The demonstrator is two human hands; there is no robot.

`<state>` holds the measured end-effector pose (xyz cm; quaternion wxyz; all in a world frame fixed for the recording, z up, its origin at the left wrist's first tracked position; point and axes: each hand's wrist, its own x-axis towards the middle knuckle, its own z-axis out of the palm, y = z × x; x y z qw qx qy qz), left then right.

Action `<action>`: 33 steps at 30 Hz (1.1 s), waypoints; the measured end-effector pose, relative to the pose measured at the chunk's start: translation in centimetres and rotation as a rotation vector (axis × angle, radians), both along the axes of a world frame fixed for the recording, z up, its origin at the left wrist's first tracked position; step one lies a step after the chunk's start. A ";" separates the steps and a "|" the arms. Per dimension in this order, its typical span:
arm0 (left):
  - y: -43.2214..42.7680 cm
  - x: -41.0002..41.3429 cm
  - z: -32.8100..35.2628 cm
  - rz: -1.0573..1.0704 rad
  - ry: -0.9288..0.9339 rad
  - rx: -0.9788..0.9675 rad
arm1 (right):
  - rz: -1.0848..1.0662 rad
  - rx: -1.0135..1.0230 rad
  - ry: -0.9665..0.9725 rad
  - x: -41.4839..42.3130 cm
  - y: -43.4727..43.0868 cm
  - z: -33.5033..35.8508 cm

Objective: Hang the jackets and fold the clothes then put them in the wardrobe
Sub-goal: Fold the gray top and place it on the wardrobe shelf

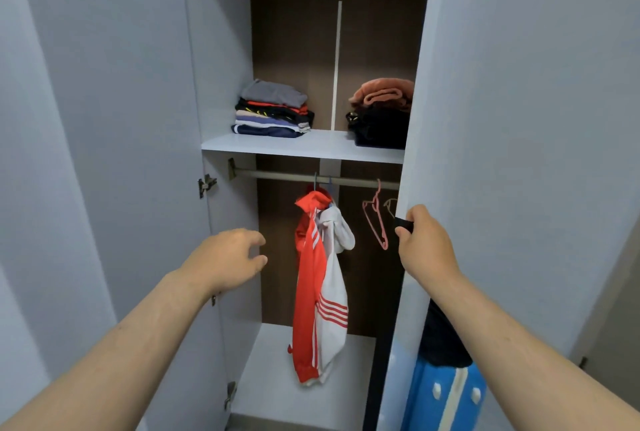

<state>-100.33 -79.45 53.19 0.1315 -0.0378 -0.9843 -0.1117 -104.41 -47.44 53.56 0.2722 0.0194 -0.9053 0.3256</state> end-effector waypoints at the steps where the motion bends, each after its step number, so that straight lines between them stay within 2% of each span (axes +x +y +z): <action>1: -1.0 0.0 0.1 0.042 0.049 0.025 | 0.010 -0.005 0.004 -0.2 -0.4 0.0; 4: -5.3 0.1 1.0 0.205 0.226 0.075 | 0.037 0.001 0.019 -1.3 -1.9 -0.2; 10: -11.4 0.5 2.5 0.438 0.431 -0.042 | 0.034 0.020 0.032 -3.4 -5.0 -0.6; 13: -13.2 0.7 2.9 0.509 0.522 0.022 | 0.027 0.028 0.025 -4.5 -6.3 -0.5; 21: -17.4 -0.1 2.5 0.507 0.467 0.168 | 0.023 0.012 0.017 -6.1 -7.9 -0.7; 26: -18.6 -1.0 2.8 0.462 0.562 0.347 | 0.021 0.014 0.020 -6.9 -8.5 -0.8; 30: -18.9 -1.8 2.7 0.508 0.533 0.435 | 0.016 0.015 0.017 -7.4 -8.8 -1.0; 33: -18.6 -2.4 2.5 0.492 0.578 0.478 | 0.008 0.010 0.016 -7.9 -9.0 -1.2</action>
